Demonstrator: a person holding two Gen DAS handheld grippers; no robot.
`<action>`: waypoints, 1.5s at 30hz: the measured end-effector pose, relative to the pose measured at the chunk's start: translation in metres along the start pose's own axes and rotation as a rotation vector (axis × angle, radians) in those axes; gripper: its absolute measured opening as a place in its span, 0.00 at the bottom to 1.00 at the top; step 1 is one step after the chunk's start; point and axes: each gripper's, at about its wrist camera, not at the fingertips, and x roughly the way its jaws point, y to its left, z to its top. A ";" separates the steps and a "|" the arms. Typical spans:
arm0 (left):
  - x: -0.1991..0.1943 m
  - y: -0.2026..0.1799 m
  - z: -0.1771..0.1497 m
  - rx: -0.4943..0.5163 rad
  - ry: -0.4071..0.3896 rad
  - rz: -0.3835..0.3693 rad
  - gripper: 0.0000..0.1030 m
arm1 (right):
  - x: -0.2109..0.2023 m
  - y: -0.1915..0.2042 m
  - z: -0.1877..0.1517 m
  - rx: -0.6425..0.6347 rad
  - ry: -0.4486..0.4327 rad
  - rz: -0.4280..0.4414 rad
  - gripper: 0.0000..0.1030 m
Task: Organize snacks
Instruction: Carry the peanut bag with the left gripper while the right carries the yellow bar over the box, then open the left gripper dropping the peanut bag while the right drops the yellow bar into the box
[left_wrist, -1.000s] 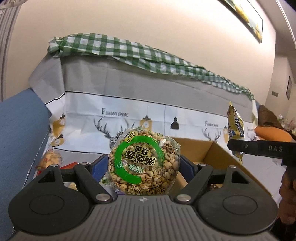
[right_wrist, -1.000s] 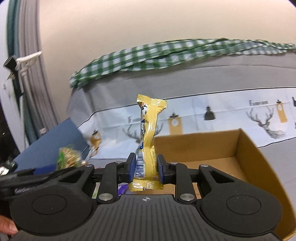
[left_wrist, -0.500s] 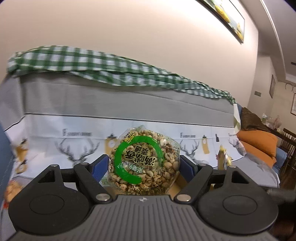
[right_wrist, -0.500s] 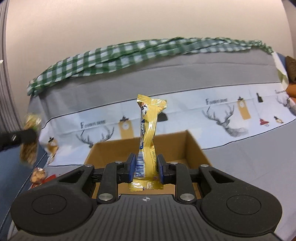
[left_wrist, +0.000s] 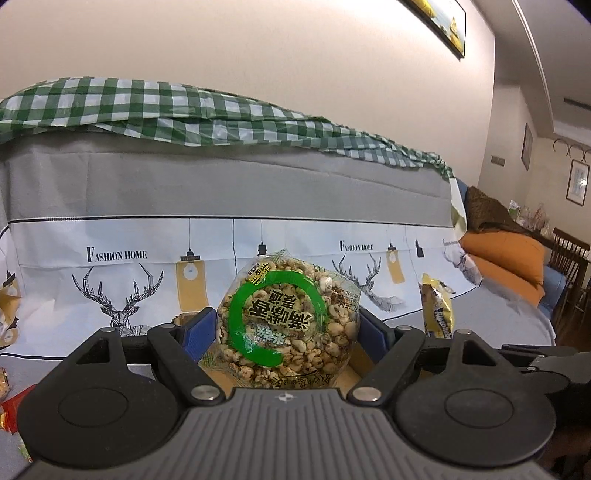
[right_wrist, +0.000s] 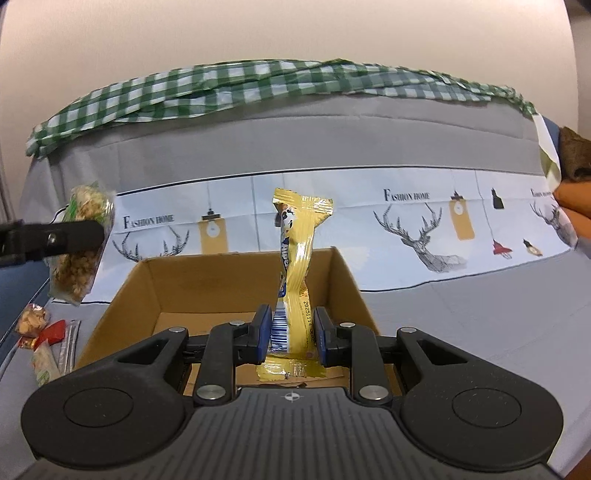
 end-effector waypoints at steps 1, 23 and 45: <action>0.001 0.000 0.000 -0.009 0.002 -0.004 0.82 | 0.001 0.000 0.000 0.000 0.003 -0.003 0.25; 0.016 -0.004 0.000 -0.044 0.035 -0.024 0.82 | 0.006 0.014 -0.001 -0.055 0.015 -0.012 0.25; 0.013 -0.005 0.002 -0.072 0.006 -0.108 0.94 | 0.011 0.014 -0.002 -0.040 0.032 -0.063 0.47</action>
